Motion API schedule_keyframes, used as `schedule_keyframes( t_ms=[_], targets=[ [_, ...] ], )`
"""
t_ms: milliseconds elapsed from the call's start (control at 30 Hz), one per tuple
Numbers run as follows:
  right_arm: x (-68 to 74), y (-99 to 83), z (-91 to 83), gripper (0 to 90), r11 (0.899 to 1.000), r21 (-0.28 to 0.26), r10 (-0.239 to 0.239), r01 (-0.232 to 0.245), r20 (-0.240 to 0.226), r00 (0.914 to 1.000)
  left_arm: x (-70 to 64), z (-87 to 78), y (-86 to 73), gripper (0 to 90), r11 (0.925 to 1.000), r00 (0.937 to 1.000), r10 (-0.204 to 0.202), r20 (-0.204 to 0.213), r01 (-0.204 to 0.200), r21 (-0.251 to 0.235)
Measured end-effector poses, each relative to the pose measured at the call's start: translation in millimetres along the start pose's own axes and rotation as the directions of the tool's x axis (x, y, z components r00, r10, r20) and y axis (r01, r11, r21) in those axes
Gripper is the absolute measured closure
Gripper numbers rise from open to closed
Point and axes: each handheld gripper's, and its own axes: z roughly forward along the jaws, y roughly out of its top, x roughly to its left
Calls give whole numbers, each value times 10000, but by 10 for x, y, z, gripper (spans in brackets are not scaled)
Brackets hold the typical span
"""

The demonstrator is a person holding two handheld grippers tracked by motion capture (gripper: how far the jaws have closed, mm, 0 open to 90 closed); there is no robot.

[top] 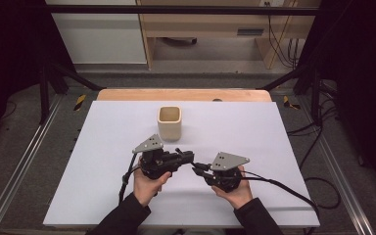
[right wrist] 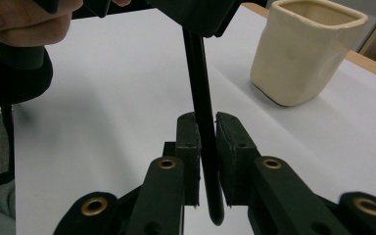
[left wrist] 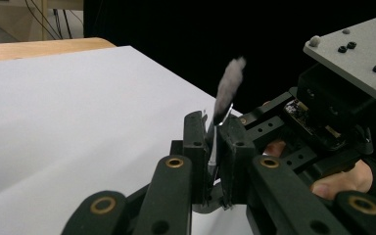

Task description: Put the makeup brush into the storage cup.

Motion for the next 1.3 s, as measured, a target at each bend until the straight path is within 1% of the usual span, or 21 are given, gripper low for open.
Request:
schedule_keyframes(
  t_ms=[133,167,200,233,267,333,467,533,600,667,767,800,833,933,1000,1033,1067,1167,1233,1267,1300],
  targets=[
    [2,-2,5,787,10000,27,18,-18,-25,10000,-3,-10,3,833,9999,9999,108,-36,-108,38],
    [0,0,3,769,10000,12,57,-57,-38,10000,-4,-13,7,833,9999,9999,129,-68,-129,21],
    [-3,6,-7,732,10000,-27,87,-87,-12,10000,1,-34,17,833,9998,9995,219,-239,-219,0],
    [-3,6,-7,732,10000,-27,87,-87,-12,10000,1,-34,17,833,9998,9995,219,-239,-219,0],
    [-8,15,-28,683,9997,-140,194,-194,51,9998,11,-51,25,833,9997,9992,228,-322,-229,-23],
    [-11,19,-33,667,9996,-160,229,-228,66,9997,33,-82,36,833,9997,9985,230,-496,-232,-32],
    [-33,38,-72,567,9984,-316,475,-467,251,9986,78,-147,55,833,9997,9968,250,-755,-255,-64],
    [-65,43,-110,479,9964,-473,720,-699,429,9965,102,-180,58,833,9996,9953,279,-932,-281,-12],
    [-76,42,-119,462,9962,-469,763,-740,496,9958,110,-191,57,833,9996,9947,277,-988,-279,-9],
    [-109,33,-143,406,9947,-490,933,-899,722,9930,121,-207,56,833,9995,9937,300,-1082,-300,16],
    [-176,16,-192,329,9901,-575,1341,-1283,1117,9846,129,-224,59,833,9994,9920,349,-1214,-345,56],
    [-215,5,-228,298,9873,-621,1538,-1465,1351,9788,135,-235,62,833,9994,9913,359,-1264,-353,71],
    [-215,5,-228,298,9873,-621,1538,-1465,1351,9788,135,-235,62,833,9994,9913,359,-1264,-353,71],
    [-267,-9,-279,247,9840,-616,1754,-1673,1653,9705,149,-261,69,833,9993,9900,371,-1358,-368,52],
    [-299,-18,-307,216,9822,-624,1855,-1771,1745,9670,156,-282,76,833,9994,9894,352,-1411,-351,31],
    [-339,-37,-337,197,9793,-626,2010,-1926,1829,9624,162,-293,79,833,9994,9890,351,-1439,-354,1],
    [-339,-37,-337,197,9793,-626,2010,-1926,1829,9624,164,-304,82,833,9994,9887,347,-1459,-351,-3],
    [-388,-61,-375,168,9772,-625,2113,-2029,1914,9585,176,-344,94,833,9993,9866,358,-1591,-375,-78],
    [-412,-70,-402,163,9744,-728,2229,-2125,1964,9549,189,-373,103,833,9993,9855,321,-1666,-347,-125],
    [-449,-82,-439,147,9730,-825,2281,-2156,2002,9528,197,-392,110,833,9993,9848,315,-1705,-346,-150],
    [-449,-82,-439,147,9730,-825,2281,-2156,2002,9528,203,-401,114,833,9993,9846,307,-1720,-340,-166]
  ],
)
